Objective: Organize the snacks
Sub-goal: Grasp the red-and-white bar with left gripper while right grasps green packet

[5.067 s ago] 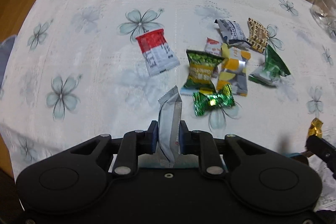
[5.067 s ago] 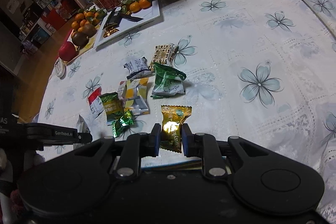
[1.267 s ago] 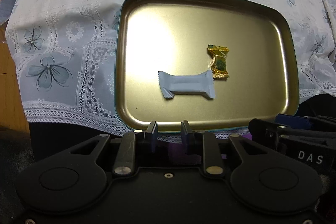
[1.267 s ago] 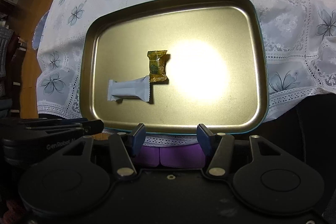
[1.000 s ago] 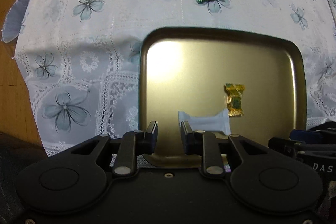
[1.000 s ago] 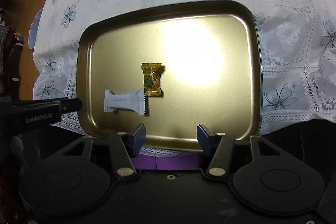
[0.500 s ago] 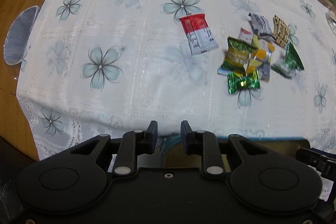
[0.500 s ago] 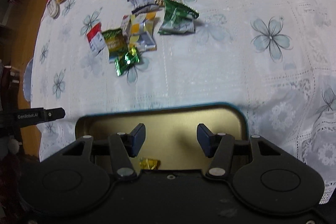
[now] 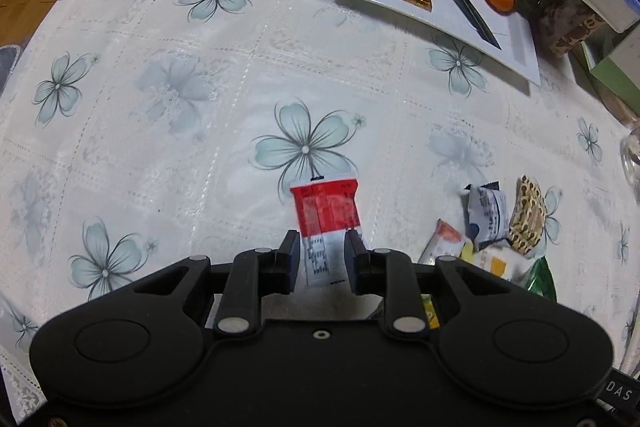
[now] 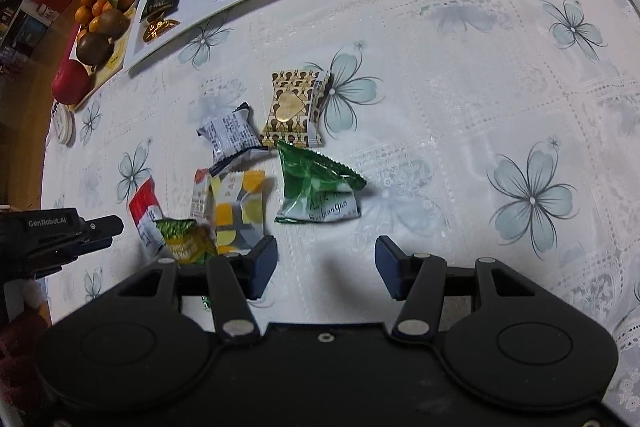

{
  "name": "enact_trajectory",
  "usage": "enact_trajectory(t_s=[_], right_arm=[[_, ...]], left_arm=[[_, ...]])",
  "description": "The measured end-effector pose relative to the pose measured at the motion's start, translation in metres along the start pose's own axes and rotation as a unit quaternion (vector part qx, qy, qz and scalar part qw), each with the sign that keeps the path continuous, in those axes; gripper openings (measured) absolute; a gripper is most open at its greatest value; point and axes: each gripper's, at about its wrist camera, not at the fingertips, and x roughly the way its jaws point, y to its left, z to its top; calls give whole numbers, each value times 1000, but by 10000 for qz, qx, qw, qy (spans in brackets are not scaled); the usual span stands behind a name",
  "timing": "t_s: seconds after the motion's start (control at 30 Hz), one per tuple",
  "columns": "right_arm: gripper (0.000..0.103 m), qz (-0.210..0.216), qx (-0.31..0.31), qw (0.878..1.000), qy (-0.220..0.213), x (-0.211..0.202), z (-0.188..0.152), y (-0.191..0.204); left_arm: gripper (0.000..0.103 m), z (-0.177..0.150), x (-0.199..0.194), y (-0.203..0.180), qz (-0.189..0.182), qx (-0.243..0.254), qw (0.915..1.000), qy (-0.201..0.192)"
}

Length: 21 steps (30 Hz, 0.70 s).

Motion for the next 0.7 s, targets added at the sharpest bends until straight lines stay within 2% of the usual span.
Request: enact_trajectory(t_s=[0.23, 0.37, 0.47, 0.7], right_arm=[[57, 105, 166, 9998, -77, 15, 3, -9], [57, 121, 229, 9996, -117, 22, 5, -10], [57, 98, 166, 9997, -171, 26, 7, -3], [57, -26, 79, 9995, -297, 37, 10, 12]], left_arm=[[34, 2, 20, -11, -97, 122, 9999, -25], [35, 2, 29, -17, 36, 158, 9999, -46], [50, 1, 30, -22, 165, 250, 9993, -210], [56, -2, 32, -33, 397, 472, 9974, -364]])
